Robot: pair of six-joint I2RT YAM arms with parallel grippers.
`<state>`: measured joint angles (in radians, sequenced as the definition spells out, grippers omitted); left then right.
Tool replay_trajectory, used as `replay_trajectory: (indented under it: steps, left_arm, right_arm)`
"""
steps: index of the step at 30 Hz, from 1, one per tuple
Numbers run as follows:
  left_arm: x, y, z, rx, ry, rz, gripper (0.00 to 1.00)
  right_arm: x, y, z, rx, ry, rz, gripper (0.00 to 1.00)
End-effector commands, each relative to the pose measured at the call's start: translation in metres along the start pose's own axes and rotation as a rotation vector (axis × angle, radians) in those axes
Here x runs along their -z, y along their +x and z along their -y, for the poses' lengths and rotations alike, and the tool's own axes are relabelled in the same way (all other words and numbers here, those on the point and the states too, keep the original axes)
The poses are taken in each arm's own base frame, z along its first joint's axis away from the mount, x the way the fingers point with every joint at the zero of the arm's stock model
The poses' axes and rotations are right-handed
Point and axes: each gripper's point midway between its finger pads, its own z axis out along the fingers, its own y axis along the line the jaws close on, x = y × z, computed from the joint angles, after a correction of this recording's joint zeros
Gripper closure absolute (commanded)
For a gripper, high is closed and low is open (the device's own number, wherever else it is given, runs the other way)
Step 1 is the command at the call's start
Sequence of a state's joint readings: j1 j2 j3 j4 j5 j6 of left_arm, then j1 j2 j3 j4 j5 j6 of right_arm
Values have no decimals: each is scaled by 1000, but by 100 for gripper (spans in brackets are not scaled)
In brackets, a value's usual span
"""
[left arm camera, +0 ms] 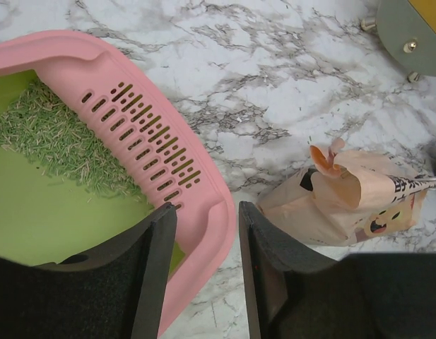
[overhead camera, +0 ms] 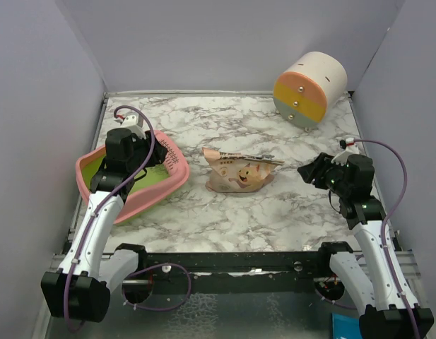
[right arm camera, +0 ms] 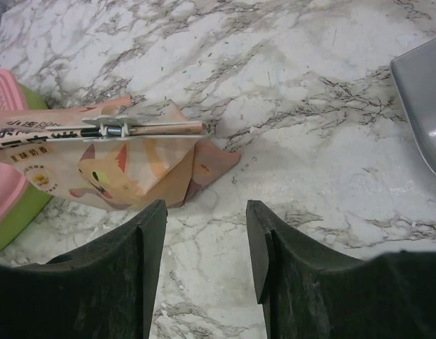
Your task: Fill the litter box with clean litter
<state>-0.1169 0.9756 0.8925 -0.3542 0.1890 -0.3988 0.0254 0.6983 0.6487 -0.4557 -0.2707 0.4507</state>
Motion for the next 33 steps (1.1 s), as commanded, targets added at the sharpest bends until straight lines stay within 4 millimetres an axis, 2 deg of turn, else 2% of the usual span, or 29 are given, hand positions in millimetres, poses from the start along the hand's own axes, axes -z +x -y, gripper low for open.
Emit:
replay_trajectory:
  steps: [1, 13, 17, 18, 20, 22, 24, 27, 29, 33]
  left_arm:
    - [7, -18, 11, 2, 43, 61, 55]
    - [4, -14, 9, 7, 37, 45, 55]
    - [0, -15, 16, -98, 102, 55, 58]
    - [-1, -15, 22, -127, 143, 49, 59]
    - [2, -17, 48, -194, 301, 30, 64]
    - [4, -18, 74, -239, 444, 14, 71]
    - [1, -15, 94, -325, 511, 11, 78]
    - [-3, -4, 128, -509, 571, 17, 80]
    - [-4, -2, 144, -580, 616, 23, 77]
    - [-8, 3, 156, -653, 708, 18, 71]
  right_arm:
    - [3, -13, -8, 39, -26, 40, 50]
    - [1, -11, -7, 45, -31, 34, 49]
    - [-1, -13, -7, 58, -34, 42, 48]
    - [-2, -14, -9, 73, -46, 42, 47]
    - [-4, -15, -13, 105, -75, 30, 46]
    - [-8, -14, -20, 139, -123, 6, 39]
    - [-14, -14, -29, 162, -186, -9, 33]
    - [-24, -16, -47, 198, -281, -35, 33]
    - [-31, -21, -57, 243, -311, -65, 36]
    - [-38, -36, -83, 336, -425, -97, 50]
